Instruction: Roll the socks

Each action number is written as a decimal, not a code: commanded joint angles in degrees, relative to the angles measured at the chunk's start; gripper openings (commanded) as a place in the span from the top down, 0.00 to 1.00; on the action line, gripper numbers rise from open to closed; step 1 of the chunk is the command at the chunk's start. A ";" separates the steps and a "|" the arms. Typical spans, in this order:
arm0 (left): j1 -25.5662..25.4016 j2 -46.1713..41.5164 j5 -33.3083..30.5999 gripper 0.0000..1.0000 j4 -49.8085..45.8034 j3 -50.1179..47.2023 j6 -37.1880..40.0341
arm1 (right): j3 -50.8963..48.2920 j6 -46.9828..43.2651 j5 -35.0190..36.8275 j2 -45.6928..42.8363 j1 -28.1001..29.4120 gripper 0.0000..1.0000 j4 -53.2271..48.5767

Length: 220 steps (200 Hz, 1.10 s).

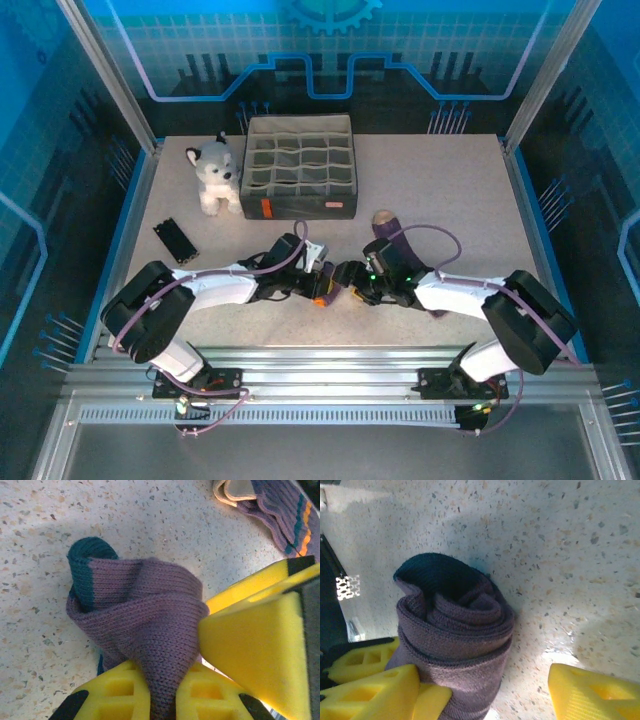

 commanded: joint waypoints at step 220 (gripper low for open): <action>-3.30 0.91 -0.81 1.00 0.24 -5.06 4.13 | 14.15 -0.38 -2.58 14.76 2.79 0.41 -10.20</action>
